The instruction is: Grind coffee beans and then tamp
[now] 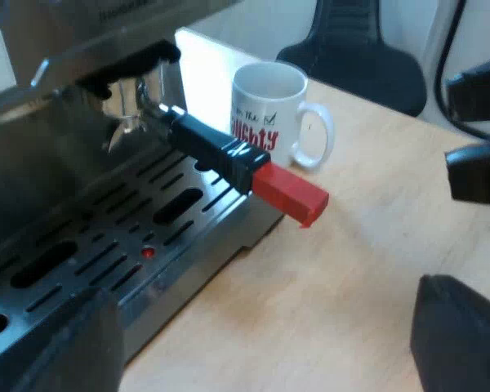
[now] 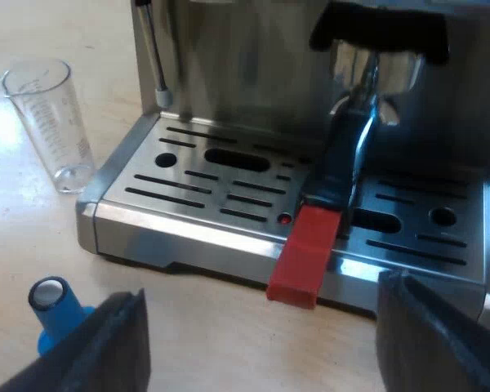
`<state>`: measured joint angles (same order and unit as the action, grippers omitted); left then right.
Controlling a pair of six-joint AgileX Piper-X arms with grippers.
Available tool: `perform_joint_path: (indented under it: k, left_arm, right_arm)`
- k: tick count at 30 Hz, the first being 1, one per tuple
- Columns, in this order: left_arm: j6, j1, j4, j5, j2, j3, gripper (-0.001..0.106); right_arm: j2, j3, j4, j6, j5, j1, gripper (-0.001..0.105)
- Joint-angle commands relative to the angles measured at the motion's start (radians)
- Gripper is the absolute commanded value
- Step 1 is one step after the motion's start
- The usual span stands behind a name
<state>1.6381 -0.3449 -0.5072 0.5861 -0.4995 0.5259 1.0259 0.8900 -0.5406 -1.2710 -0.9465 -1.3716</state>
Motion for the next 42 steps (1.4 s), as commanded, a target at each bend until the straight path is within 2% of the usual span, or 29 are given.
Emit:
perform_joint_path:
  k: [1, 3, 7, 9, 10, 12, 20, 23, 31, 39, 42]
  left_arm:
    - [-0.026, 0.043, 0.024, 0.083, 0.005, 0.001, 0.073]
    - [-0.066, 0.04, 0.026, 0.143, 0.0, 0.001, 0.073]
    - [-0.073, 0.038, 0.026, 0.191, -0.036, 0.001, 0.073]
    - [-0.092, 0.038, 0.028, 0.198, -0.062, 0.001, 0.073]
    - [-0.099, 0.038, 0.03, 0.198, -0.074, 0.001, 0.073]
    - [-0.109, 0.038, 0.042, 0.208, -0.105, 0.001, 0.073]
    - [-0.116, 0.038, 0.049, 0.264, -0.142, 0.001, 0.073]
    - [-0.116, 0.038, 0.049, 0.266, -0.142, 0.001, 0.073]
    - [-0.116, 0.038, 0.049, 0.266, -0.142, 0.001, 0.073]
    - [-0.116, 0.038, 0.049, 0.266, -0.142, 0.001, 0.073]
    - [-0.114, 0.038, 0.049, 0.266, -0.142, 0.001, 0.073]
  right_arm:
    - [-0.005, 0.074, -0.099, 0.011, 0.072, 0.065, 0.062]
    - [-0.005, 0.105, -0.131, 0.014, 0.131, 0.122, 0.062]
    - [0.002, 0.138, -0.167, 0.014, 0.198, 0.188, 0.062]
    - [0.008, 0.157, -0.189, 0.014, 0.234, 0.224, 0.062]
    - [0.034, 0.202, -0.221, 0.014, 0.309, 0.294, 0.062]
    - [0.063, 0.238, -0.241, 0.014, 0.368, 0.336, 0.062]
    - [0.183, 0.345, -0.371, 0.018, 0.563, 0.422, 0.062]
    - [0.223, 0.369, -0.388, 0.018, 0.624, 0.451, 0.062]
    - [0.282, 0.375, -0.383, 0.019, 0.654, 0.484, 0.062]
    - [0.354, 0.375, -0.354, 0.081, 0.66, 0.484, 0.062]
    - [0.384, 0.375, -0.322, 0.082, 0.66, 0.484, 0.062]
